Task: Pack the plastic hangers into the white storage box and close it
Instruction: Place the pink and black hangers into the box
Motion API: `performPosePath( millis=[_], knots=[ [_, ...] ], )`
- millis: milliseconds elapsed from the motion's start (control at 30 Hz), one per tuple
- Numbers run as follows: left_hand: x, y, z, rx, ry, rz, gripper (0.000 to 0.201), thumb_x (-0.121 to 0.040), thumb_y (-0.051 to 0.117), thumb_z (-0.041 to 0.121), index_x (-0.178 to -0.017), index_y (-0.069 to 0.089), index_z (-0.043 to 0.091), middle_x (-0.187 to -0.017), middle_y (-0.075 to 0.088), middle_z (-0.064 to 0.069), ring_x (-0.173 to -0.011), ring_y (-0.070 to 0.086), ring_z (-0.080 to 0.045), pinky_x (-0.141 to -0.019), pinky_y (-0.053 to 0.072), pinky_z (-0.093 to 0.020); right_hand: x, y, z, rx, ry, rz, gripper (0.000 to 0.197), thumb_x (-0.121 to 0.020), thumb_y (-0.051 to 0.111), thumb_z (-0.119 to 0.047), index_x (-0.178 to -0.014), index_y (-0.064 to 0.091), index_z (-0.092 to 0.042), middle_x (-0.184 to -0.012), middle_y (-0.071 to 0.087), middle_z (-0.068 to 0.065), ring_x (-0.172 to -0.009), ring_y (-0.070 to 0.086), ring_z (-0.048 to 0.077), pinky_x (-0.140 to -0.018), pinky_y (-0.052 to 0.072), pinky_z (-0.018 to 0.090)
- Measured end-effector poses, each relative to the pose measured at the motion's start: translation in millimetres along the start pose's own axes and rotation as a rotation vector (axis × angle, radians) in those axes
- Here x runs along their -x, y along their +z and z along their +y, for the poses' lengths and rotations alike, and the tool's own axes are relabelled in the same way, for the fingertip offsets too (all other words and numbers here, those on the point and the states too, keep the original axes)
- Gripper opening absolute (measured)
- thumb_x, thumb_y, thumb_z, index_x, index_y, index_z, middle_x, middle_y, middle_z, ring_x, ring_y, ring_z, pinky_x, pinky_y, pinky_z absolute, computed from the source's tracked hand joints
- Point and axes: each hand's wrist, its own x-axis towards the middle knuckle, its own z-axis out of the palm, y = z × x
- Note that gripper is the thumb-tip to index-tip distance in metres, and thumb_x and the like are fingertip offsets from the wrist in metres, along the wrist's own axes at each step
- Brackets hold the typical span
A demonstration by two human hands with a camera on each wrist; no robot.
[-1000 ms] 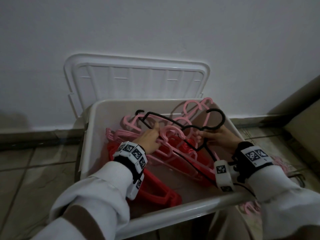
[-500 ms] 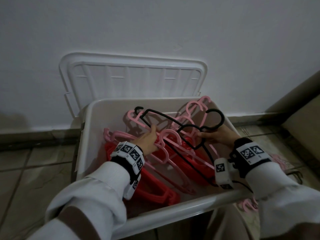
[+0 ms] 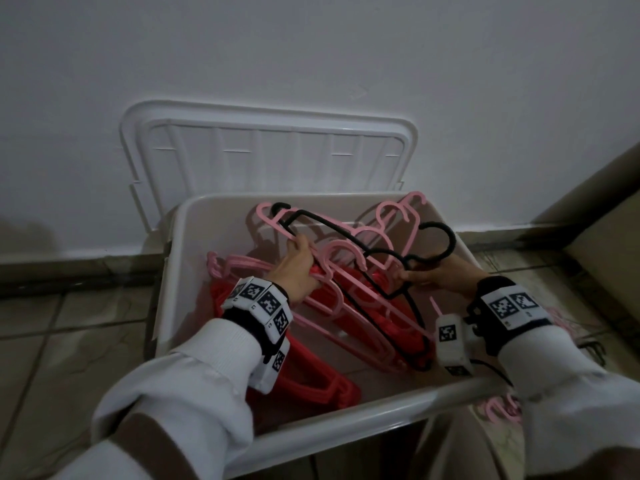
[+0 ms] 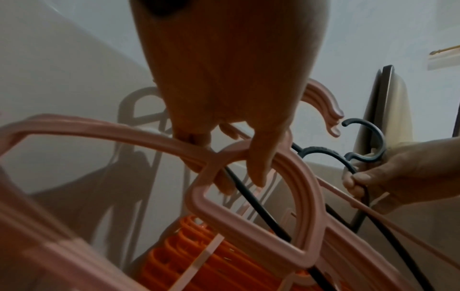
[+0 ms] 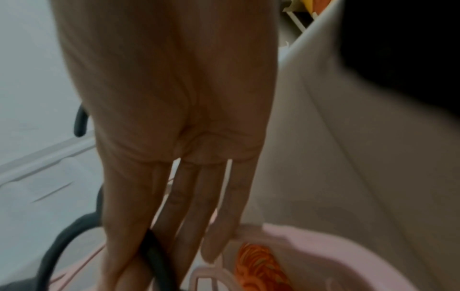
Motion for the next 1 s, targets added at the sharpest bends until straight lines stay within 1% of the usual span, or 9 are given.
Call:
performPosePath(
  millis=[67,200,267,367,467,567,767,900,1000],
  knots=[
    [2.1,-1.1,1.2,0.023,-0.006,0.034,0.077,-0.082,0.068,0.008,-0.135,0.013,0.003,-0.134,0.03,-0.017,-0.109,0.052,-0.029,-0.09,0.043,-0.027,1.6,-1.1,0.0,-0.011,0.026,-0.004,0.007,-0.081,0.069,-0.007,-0.083,0.066,-0.013,-0.085,0.067,0.003,-0.085,0.061,0.018,-0.084,0.051,0.034],
    [4.2,-3.2,5.1,0.052,-0.019,0.101,0.079,-0.082,0.068,0.007,-0.138,0.012,0.004,-0.133,0.032,-0.019,-0.095,0.053,-0.023,-0.084,0.043,-0.025,6.1,-4.0,4.0,-0.06,0.055,-0.026,0.015,-0.082,0.065,-0.002,-0.08,0.067,-0.016,-0.07,0.071,-0.011,-0.076,0.065,0.006,-0.071,0.055,0.018],
    [4.6,-3.7,6.7,0.028,-0.019,0.121,0.078,-0.082,0.067,0.007,-0.137,0.013,0.006,-0.13,0.036,-0.018,-0.086,0.053,-0.021,-0.079,0.046,-0.026,6.3,-6.3,5.5,-0.02,0.029,-0.017,0.016,-0.082,0.066,-0.003,-0.079,0.068,-0.019,-0.069,0.071,-0.014,-0.076,0.063,0.005,-0.076,0.053,0.02],
    [5.4,-3.9,7.3,0.0,-0.013,0.144,0.078,-0.082,0.068,0.008,-0.137,0.013,0.011,-0.129,0.039,-0.018,-0.086,0.059,-0.025,-0.077,0.051,-0.031,7.0,-7.4,3.9,-0.017,-0.026,-0.005,0.022,-0.082,0.065,-0.001,-0.076,0.071,-0.021,-0.072,0.072,-0.013,-0.076,0.064,0.002,-0.077,0.053,0.017],
    [6.9,-2.9,8.1,-0.025,-0.006,0.165,0.066,-0.082,0.068,0.009,-0.128,0.021,0.014,-0.128,0.032,-0.018,-0.081,0.058,-0.023,-0.075,0.051,-0.026,7.4,-6.9,5.0,-0.088,-0.053,-0.048,0.037,-0.082,0.062,0.005,-0.063,0.075,-0.024,-0.071,0.072,-0.01,-0.071,0.065,-0.001,-0.072,0.052,0.015],
    [10.0,0.5,9.3,-0.058,-0.01,0.204,0.056,-0.081,0.067,0.004,-0.118,0.026,0.013,-0.128,0.025,-0.017,-0.075,0.057,-0.022,-0.074,0.053,-0.025,7.0,-6.6,5.6,-0.089,-0.029,-0.083,0.038,-0.082,0.062,0.004,-0.06,0.074,-0.024,-0.07,0.071,-0.011,-0.071,0.065,-0.001,-0.073,0.053,0.017],
    [10.5,-2.3,8.3,-0.121,0.025,0.217,0.054,-0.082,0.067,0.004,-0.118,0.027,0.009,-0.128,0.024,-0.019,-0.077,0.057,-0.025,-0.075,0.05,-0.024,7.3,-2.5,-3.9,0.047,-0.066,-0.095,0.018,-0.084,0.063,-0.002,-0.084,0.071,-0.018,-0.077,0.072,-0.016,-0.077,0.064,-0.005,-0.074,0.05,0.01],
    [6.8,-5.9,4.7,-0.149,0.067,0.279,0.047,-0.083,0.066,0.004,-0.104,0.025,0.015,-0.12,0.028,-0.012,-0.057,0.04,-0.007,-0.049,0.035,-0.016,5.5,-0.7,-10.0,0.124,-0.083,-0.07,0.018,-0.085,0.064,-0.005,-0.101,0.069,-0.002,-0.091,0.069,0.001,-0.084,0.061,0.009,-0.074,0.047,0.011],
    [3.6,-5.5,1.5,-0.148,0.107,0.287,0.051,-0.083,0.066,0.005,-0.097,0.02,0.02,-0.115,0.027,-0.009,-0.055,0.038,-0.004,-0.043,0.033,-0.016,5.0,1.7,-11.3,0.131,-0.074,-0.081,0.012,-0.085,0.064,-0.007,-0.094,0.07,-0.003,-0.089,0.068,0.003,-0.083,0.06,0.009,-0.072,0.046,0.009]
  ],
)
